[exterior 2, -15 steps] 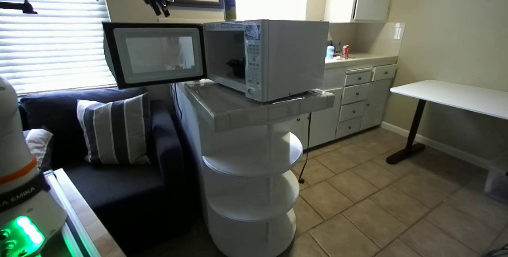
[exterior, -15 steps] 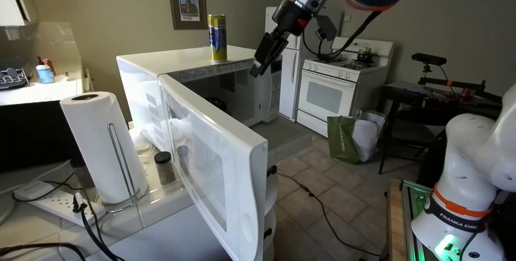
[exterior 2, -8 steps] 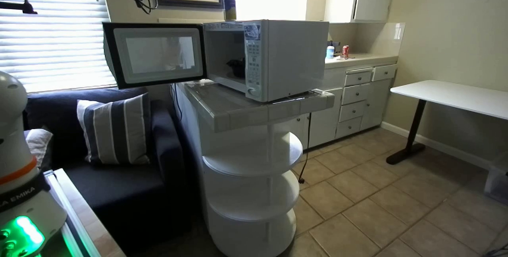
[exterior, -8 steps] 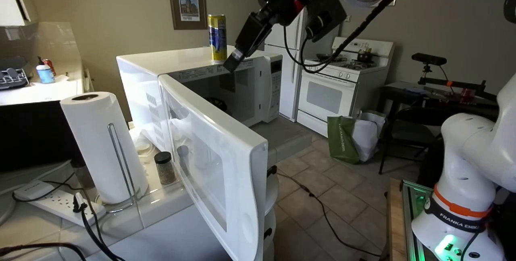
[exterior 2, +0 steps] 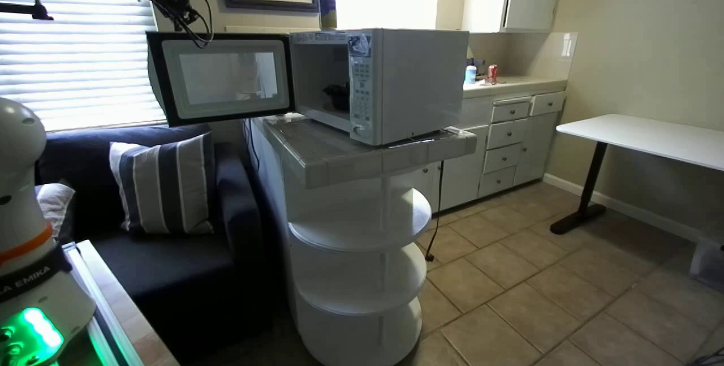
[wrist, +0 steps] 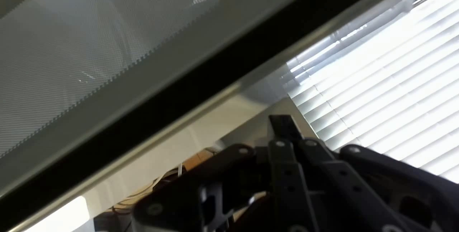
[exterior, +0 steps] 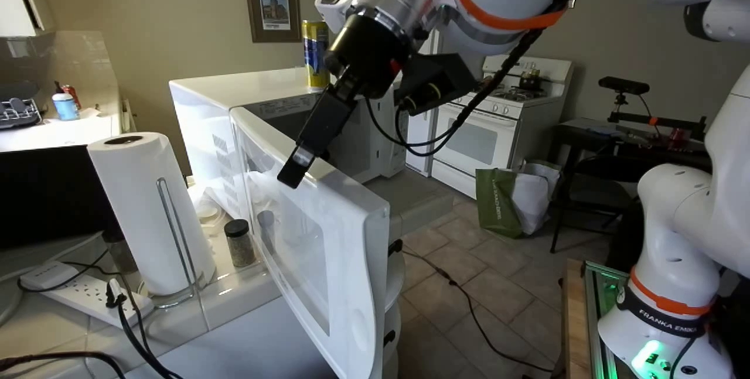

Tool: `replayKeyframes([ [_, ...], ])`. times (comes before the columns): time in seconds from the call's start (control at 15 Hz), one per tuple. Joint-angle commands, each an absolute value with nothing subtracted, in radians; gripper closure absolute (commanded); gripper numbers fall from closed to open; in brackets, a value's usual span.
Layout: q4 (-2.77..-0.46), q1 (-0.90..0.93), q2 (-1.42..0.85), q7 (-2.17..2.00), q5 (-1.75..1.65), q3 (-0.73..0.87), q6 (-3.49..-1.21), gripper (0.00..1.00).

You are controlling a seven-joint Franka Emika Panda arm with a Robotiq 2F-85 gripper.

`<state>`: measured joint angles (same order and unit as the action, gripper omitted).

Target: Place the object in the microwave and then close the microwave door

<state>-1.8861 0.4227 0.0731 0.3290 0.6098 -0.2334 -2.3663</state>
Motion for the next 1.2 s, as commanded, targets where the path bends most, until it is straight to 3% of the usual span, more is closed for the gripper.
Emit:
replayKeyframes([
  [0.0, -1.839, 0.393, 0.008, 0.345, 0.589, -0.271, -2.351, 1.0],
  [0.53, -1.808, 0.361, 0.002, 0.103, 0.252, -0.288, -2.315, 1.0],
  [1.13, -1.64, 0.322, -0.022, -0.373, -0.108, -0.281, -1.953, 1.0],
])
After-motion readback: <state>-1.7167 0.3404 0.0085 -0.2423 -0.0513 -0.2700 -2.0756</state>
